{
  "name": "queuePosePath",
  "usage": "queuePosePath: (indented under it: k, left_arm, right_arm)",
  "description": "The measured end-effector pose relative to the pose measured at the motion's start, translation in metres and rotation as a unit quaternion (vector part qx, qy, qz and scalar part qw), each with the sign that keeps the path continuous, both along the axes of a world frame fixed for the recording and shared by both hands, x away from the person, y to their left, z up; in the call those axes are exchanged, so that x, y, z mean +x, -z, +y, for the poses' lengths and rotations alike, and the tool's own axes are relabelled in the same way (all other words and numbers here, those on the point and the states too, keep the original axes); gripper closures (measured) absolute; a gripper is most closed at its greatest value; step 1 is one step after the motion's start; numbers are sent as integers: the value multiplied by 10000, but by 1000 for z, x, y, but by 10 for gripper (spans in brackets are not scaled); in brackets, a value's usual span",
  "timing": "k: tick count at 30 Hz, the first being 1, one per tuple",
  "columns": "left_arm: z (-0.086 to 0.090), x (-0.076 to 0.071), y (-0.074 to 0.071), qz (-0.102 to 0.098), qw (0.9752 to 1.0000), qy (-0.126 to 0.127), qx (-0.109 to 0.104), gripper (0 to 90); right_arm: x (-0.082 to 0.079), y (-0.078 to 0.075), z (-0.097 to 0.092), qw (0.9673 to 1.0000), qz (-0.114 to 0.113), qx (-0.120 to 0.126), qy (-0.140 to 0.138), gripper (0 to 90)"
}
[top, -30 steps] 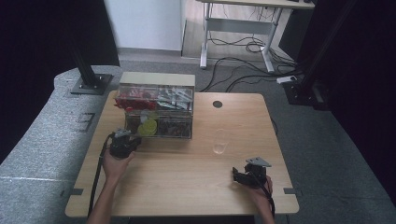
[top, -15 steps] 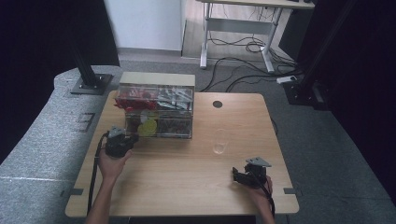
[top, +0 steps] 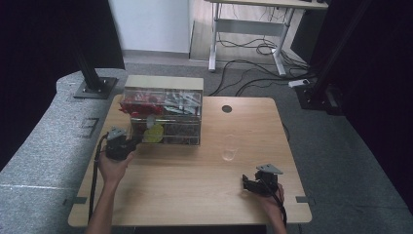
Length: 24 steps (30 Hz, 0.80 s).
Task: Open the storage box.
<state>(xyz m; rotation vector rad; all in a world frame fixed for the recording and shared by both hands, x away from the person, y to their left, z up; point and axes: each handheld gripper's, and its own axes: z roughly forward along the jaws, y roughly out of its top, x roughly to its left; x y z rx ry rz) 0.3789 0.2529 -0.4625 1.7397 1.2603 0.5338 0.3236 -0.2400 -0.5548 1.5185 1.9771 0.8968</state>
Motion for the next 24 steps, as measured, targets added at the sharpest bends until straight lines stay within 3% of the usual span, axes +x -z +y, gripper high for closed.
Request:
queuePosePath:
  k: [10,24]
  left_arm:
    - [7,3,-5,-44,9999,66,-81,900]
    - [2,12,-17,-14,9999,145,34,900]
  right_arm:
    - [0,0,0,10000,7,4,47,186]
    - [-4,-2,-6,9999,-18,106,51,222]
